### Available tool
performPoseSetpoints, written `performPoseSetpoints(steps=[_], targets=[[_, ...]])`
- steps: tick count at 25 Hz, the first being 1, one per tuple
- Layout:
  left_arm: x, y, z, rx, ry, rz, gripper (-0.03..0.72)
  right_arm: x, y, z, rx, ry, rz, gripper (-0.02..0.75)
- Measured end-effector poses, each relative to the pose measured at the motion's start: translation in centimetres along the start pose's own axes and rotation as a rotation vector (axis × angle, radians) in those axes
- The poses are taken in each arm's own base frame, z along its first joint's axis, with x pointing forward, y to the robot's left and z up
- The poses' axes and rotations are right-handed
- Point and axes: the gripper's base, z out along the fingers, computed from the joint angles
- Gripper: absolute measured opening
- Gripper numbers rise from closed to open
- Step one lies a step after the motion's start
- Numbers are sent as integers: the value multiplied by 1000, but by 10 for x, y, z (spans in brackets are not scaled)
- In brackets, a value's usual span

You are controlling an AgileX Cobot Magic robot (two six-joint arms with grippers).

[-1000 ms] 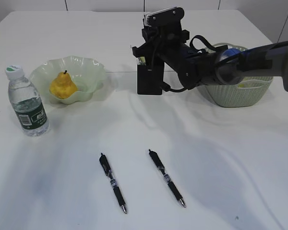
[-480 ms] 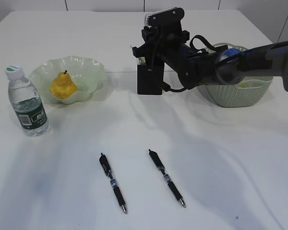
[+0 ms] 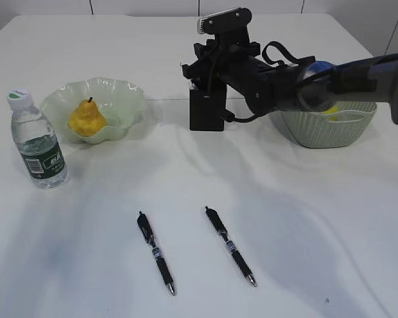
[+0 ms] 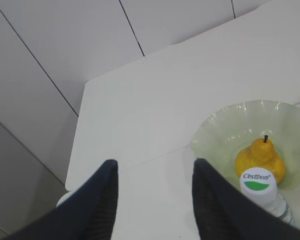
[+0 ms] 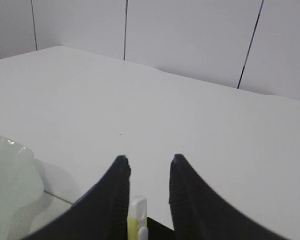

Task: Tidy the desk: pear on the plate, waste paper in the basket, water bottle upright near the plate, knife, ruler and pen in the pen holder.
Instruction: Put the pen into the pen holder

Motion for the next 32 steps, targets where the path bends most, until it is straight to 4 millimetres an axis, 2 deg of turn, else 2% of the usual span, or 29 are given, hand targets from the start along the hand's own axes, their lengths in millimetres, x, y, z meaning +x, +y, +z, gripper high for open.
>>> performPoseSetpoints(steps=[5,11,15,23,32], targets=[[0,0,0,0,0,0,341,-15,-2,1,-8,35,1,210],[0,0,0,0,0,0,341,-45,-6,-10,-16,69,1,210],[-1,0,0,-2,-11,0,341,-58,-8,-18,-30,145,1,210],[-4,1,0,-7,-43,0,341,-84,-11,-43,-68,349,1,211],[-5,1,0,-10,-53,-20,341,-121,-16,-81,-101,522,-1,211]])
